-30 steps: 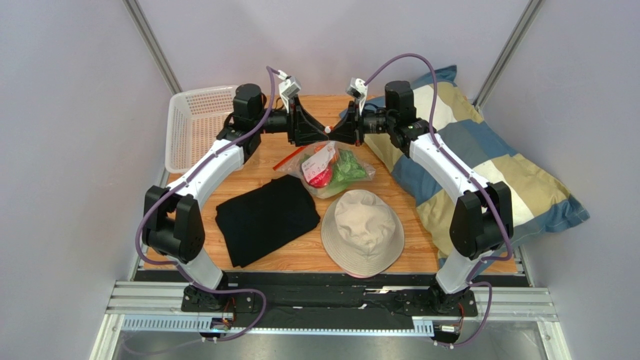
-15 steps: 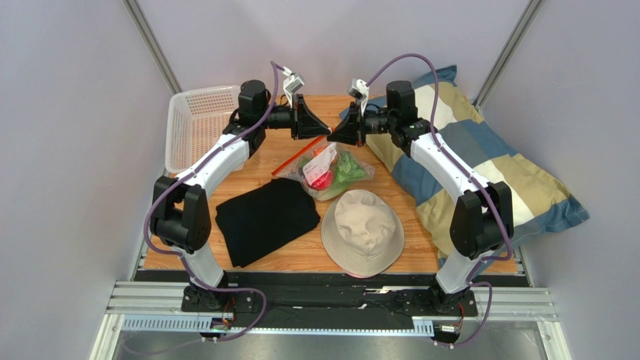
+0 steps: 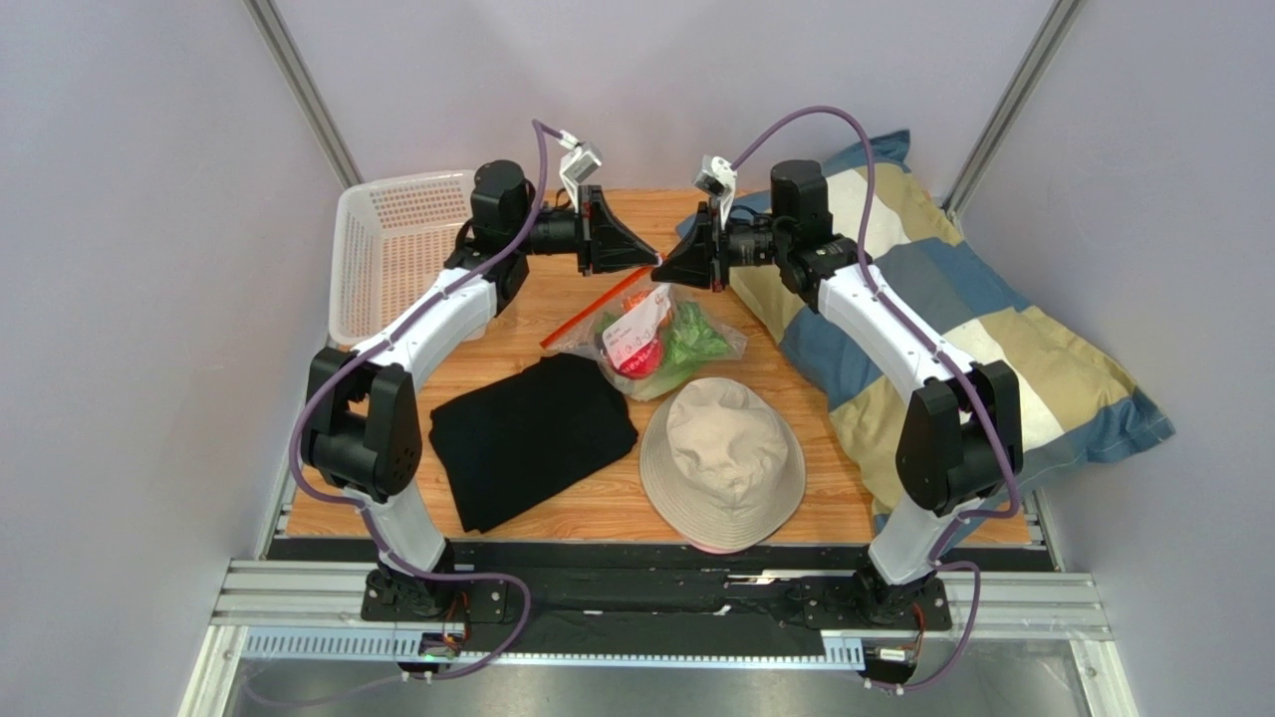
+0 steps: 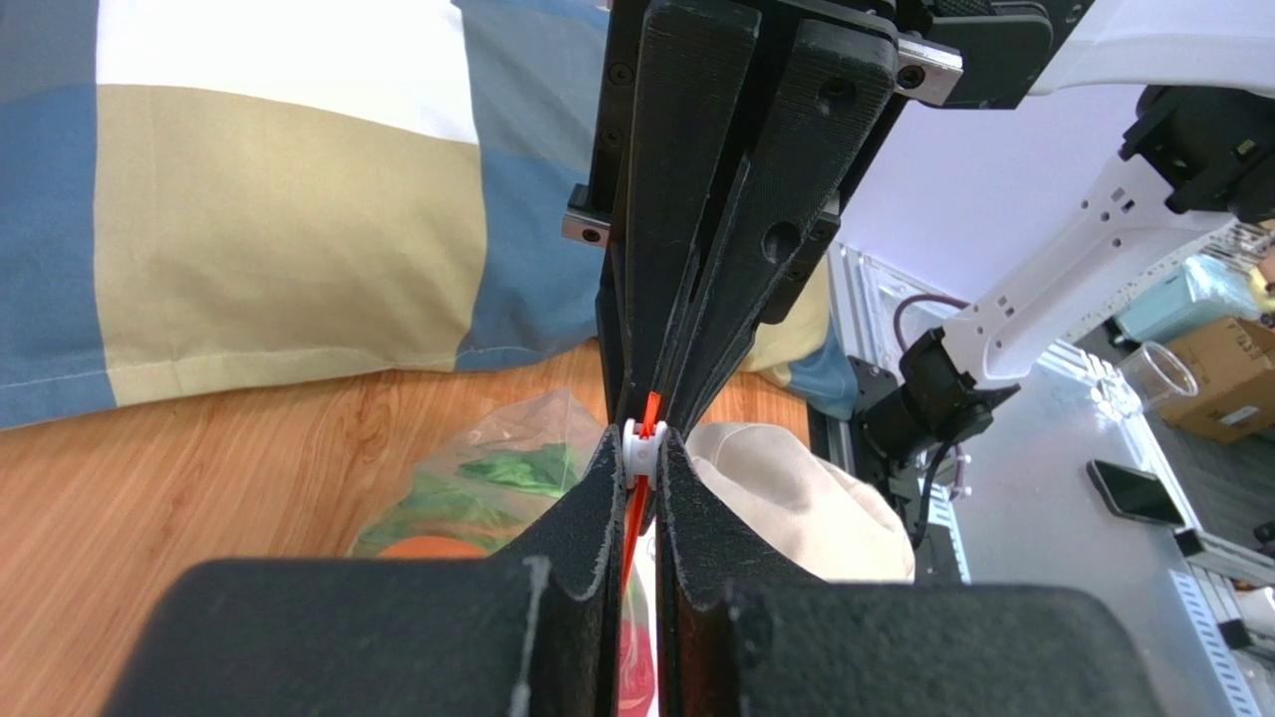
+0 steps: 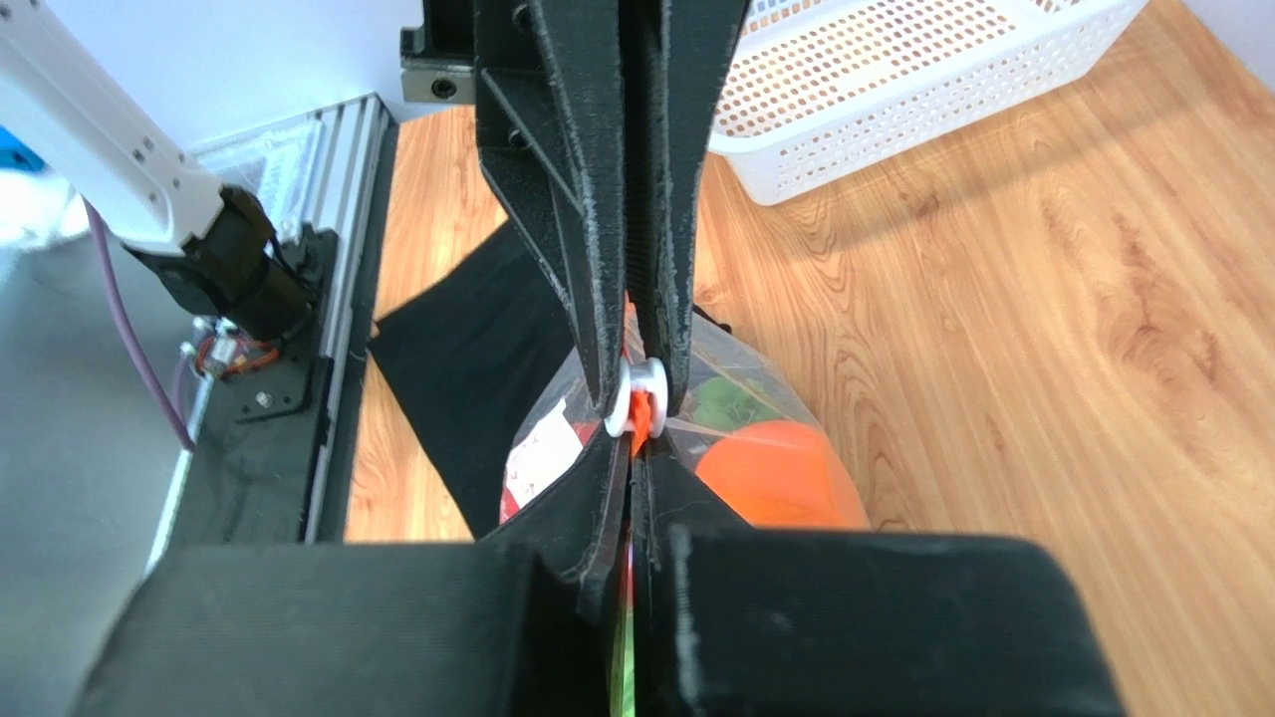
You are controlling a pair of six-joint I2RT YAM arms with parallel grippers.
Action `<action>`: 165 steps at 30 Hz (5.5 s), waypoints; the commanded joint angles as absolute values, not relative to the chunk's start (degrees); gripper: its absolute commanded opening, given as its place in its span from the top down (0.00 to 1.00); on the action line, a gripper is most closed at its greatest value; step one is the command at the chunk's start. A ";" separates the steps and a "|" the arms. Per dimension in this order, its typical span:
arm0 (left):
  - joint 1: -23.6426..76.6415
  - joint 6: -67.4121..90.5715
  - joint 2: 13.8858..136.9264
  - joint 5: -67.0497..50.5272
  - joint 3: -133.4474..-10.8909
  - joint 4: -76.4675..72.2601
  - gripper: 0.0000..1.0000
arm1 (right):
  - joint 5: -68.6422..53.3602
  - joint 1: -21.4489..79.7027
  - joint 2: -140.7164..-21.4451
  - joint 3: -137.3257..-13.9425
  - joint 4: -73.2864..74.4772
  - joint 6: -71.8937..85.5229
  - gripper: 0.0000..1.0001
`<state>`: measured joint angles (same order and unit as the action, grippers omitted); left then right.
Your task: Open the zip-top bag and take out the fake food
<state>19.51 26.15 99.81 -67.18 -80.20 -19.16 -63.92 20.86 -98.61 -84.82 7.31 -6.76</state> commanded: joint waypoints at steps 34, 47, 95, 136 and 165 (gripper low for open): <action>18.89 22.58 63.28 -34.72 -47.11 12.92 1.00 | -44.12 20.21 -111.61 -89.38 -30.50 31.29 1.00; 21.45 27.78 69.87 -33.93 -50.44 14.51 1.00 | -39.29 21.35 -121.37 -109.58 -0.28 32.61 0.98; 24.87 26.02 74.63 -33.41 -65.56 17.05 0.65 | 0.79 36.30 -118.57 -131.75 60.38 19.51 1.00; 24.08 19.60 102.73 -32.95 -68.81 -16.61 0.09 | -21.71 32.35 -117.16 -128.06 56.87 37.88 1.00; 24.00 32.25 95.27 -22.77 -92.71 32.32 1.00 | 1.76 29.79 -107.49 -114.27 54.94 24.52 1.00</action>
